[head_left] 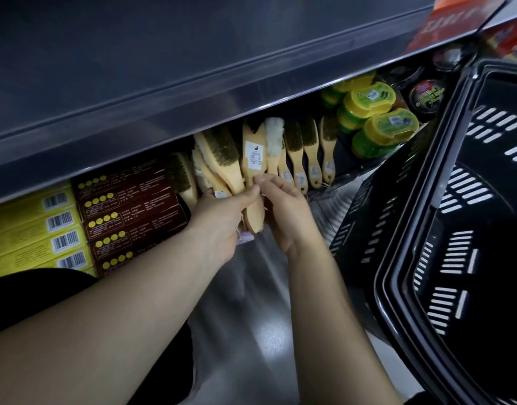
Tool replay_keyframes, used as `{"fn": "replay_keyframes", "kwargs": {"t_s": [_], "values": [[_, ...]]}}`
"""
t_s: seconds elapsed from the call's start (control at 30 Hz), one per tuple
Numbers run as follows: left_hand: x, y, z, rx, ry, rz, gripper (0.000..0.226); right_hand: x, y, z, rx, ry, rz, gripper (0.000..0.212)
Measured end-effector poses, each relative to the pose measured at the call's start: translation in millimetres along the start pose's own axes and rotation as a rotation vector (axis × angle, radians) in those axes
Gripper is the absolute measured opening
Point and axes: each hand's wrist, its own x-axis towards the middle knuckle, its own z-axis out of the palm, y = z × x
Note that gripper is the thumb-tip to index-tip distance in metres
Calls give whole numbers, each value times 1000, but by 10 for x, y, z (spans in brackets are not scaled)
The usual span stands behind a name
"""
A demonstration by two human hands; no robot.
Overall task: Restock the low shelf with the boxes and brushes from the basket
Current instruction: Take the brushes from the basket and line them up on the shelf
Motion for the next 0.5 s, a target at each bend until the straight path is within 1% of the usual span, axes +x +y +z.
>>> {"fn": "replay_keyframes", "kwargs": {"t_s": [0.03, 0.1, 0.13, 0.17, 0.23, 0.27, 0.33, 0.43, 0.5], "values": [[-15, 3, 18, -5, -9, -24, 24, 14, -14, -12, 68, 31, 5, 18], [-23, 37, 26, -46, -16, -70, 9, 94, -26, -75, 153, 144, 0, 18], [-17, 63, 17, -73, -8, -79, 6, 151, -25, -126, 164, 221, -25, 17], [-1, 85, -3, -98, 5, -75, 8, 220, -25, -184, 134, 304, -57, 15], [29, 115, -42, -130, 21, -45, 6, 386, -16, -317, -33, 456, -107, 16], [25, 119, -54, -132, 20, -34, 5, 467, -9, -372, -102, 497, -119, 22], [19, 99, -71, -100, 6, -32, 7, 617, -12, -414, -176, 529, -116, 35], [19, 57, -74, -77, -14, -44, 18, 806, 18, -400, -387, 556, -155, 33], [24, 54, -56, -95, -35, -35, 20, 901, 66, -382, -480, 586, -194, 32]]}}
